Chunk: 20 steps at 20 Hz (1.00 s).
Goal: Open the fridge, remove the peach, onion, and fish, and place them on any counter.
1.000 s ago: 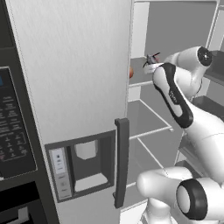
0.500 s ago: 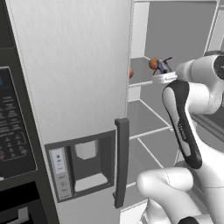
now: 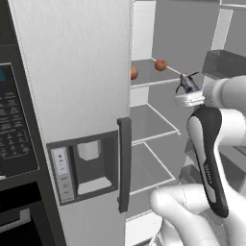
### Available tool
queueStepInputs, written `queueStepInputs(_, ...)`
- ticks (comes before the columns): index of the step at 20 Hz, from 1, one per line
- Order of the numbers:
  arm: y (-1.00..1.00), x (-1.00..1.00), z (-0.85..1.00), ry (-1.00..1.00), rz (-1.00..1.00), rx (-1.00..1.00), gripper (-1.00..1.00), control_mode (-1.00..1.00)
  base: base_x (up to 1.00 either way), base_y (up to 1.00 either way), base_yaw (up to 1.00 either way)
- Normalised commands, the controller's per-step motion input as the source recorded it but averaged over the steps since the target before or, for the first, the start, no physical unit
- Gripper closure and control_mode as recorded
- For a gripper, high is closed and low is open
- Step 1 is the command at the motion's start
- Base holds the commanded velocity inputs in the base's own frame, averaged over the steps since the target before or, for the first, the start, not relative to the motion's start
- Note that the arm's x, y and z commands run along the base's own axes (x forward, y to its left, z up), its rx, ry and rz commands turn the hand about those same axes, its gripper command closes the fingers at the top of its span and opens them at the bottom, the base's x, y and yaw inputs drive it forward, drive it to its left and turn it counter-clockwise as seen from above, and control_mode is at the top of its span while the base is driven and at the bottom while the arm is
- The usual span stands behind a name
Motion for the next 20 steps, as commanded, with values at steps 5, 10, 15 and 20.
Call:
queueStepInputs(5, 0.00, 0.00, 0.00, 0.00, 0.00, 0.00, 1.00, 1.00, -1.00, 0.03, 0.00)
queueStepInputs(10, 0.00, 0.00, 0.00, 0.00, 0.00, 0.00, 1.00, 1.00, -1.00, 0.01, 0.00)
queueStepInputs(15, 0.00, 0.00, 0.00, 0.00, 0.00, 0.00, 1.00, 1.00, -0.94, -0.58, 0.00)
queueStepInputs(20, 0.00, 0.00, 0.00, 0.00, 0.00, 0.00, 1.00, 1.00, -0.15, -1.00, 0.00)
